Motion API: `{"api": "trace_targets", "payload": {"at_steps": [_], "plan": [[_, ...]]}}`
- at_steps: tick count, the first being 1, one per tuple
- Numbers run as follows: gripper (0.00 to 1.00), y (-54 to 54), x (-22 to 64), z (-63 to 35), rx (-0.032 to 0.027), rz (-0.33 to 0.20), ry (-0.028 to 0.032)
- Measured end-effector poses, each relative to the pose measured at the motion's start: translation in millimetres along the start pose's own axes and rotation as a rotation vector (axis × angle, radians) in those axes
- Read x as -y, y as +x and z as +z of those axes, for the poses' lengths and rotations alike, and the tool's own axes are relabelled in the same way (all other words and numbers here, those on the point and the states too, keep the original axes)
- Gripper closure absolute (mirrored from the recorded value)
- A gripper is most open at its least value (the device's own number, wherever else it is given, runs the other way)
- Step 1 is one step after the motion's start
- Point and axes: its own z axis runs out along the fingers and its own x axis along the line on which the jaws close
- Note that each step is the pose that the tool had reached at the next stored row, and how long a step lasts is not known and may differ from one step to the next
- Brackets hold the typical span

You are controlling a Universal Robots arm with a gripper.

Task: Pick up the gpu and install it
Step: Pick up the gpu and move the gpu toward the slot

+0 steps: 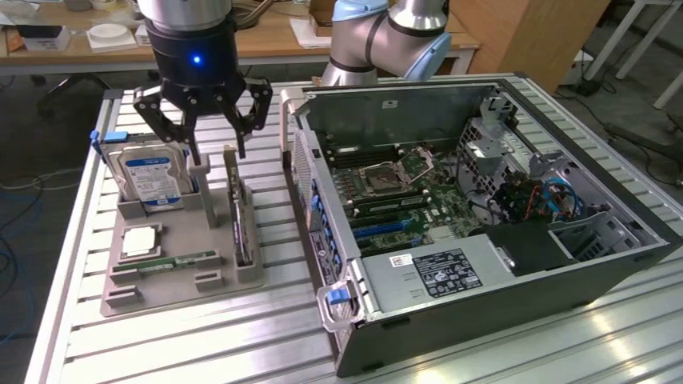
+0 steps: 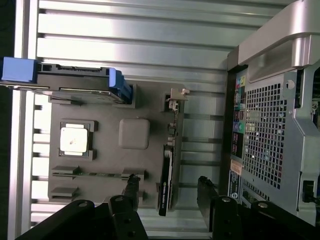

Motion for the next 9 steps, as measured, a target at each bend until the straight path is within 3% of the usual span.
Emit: {"api": "trace_targets", "payload": {"at_steps": [9], "plan": [[0.41, 0.0, 0.1, 2.1, 0.0, 0.0, 0.0]]}}
